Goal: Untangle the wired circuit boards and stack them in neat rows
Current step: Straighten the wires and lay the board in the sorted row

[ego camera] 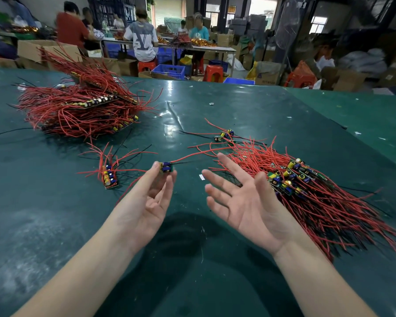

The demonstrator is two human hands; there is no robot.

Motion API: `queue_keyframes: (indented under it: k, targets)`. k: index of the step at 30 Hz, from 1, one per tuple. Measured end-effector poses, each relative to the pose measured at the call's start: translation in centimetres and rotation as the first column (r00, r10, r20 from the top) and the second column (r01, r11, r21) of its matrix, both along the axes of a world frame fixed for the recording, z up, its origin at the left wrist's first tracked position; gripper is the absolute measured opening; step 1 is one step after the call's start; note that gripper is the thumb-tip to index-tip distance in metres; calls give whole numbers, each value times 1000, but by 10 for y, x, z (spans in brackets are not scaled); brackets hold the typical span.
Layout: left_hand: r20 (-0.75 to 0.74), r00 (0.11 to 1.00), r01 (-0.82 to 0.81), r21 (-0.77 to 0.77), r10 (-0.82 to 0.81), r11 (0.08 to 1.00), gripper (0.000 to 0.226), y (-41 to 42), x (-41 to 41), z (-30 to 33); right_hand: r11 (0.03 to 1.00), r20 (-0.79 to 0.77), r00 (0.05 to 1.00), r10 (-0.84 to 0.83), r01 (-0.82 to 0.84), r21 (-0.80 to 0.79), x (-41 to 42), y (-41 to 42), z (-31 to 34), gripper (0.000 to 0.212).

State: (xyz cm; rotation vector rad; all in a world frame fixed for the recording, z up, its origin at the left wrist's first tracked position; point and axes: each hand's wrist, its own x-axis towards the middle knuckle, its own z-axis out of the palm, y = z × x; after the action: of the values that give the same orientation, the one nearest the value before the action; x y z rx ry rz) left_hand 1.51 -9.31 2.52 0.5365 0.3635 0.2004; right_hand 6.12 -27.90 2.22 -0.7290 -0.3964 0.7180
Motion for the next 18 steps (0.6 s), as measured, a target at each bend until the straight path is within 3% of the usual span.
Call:
queue_keyframes:
  k: [2, 5, 11, 14, 18]
  targets:
    - [-8, 1000, -7, -40, 7, 999, 11, 1, 0, 1, 998, 27, 998, 54, -55, 31, -1, -2, 3, 113]
    - [17, 1000, 13, 40, -14, 999, 10, -3, 1, -1, 997, 71, 997, -39, 44, -70, -1, -2, 3, 100]
    - [42, 967, 222, 347, -251, 911, 15, -16, -3, -12, 936, 182, 966, -181, 226, -269, -5, 9, -2, 25]
    - [-1, 956, 266, 430, -295, 863, 27, -17, -5, -14, 877, 219, 948, -232, 301, -373, -4, 11, -3, 31]
    - [-48, 989, 145, 559, -143, 816, 32, -12, -3, -14, 835, 252, 925, -285, 369, -407, 0, 9, -3, 53]
